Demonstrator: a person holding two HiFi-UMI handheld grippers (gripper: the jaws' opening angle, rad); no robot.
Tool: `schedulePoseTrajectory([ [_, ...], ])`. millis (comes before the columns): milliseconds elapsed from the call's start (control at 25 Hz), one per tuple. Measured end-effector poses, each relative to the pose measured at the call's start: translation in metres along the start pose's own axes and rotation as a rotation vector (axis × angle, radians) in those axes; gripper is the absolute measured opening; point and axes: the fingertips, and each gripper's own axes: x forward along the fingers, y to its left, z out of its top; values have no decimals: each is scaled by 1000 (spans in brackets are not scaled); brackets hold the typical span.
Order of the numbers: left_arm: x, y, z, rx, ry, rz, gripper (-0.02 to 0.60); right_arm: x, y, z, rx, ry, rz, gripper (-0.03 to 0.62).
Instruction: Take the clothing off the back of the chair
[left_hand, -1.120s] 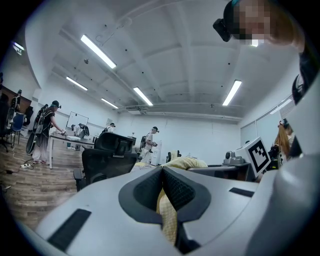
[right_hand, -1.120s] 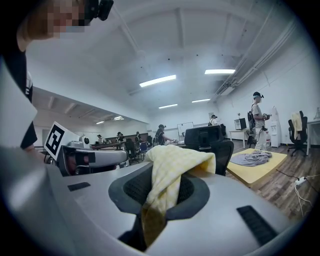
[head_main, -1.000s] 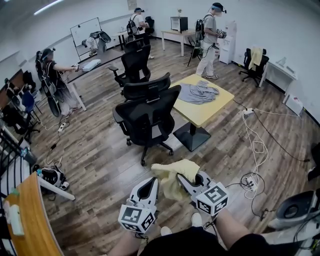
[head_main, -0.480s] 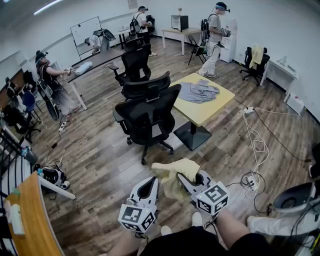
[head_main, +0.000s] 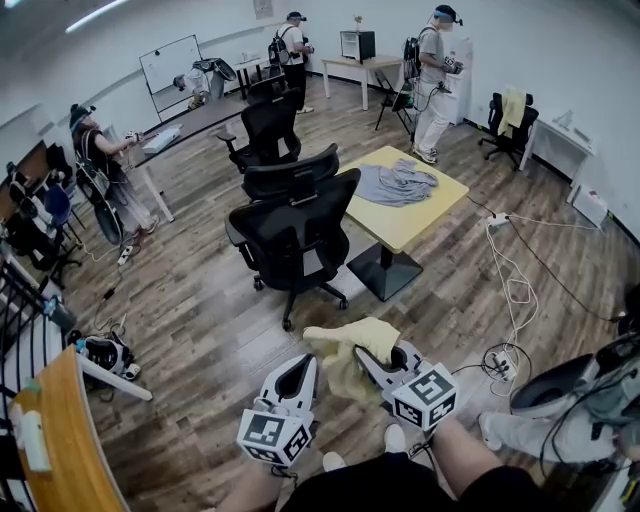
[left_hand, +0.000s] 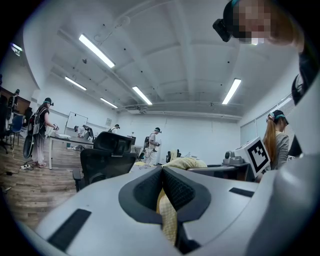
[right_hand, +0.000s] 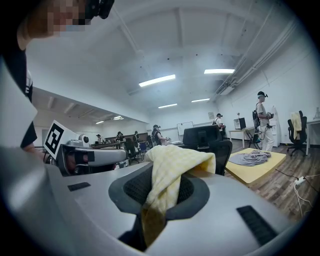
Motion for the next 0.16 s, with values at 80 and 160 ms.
schedulePoseTrajectory([
  [80, 1, -1, 0, -1, 0, 1, 14, -1, -1, 1, 1, 0, 0, 72],
  [160, 2, -1, 1, -2, 2, 1, 15, -1, -2, 1, 2, 1, -1, 72],
])
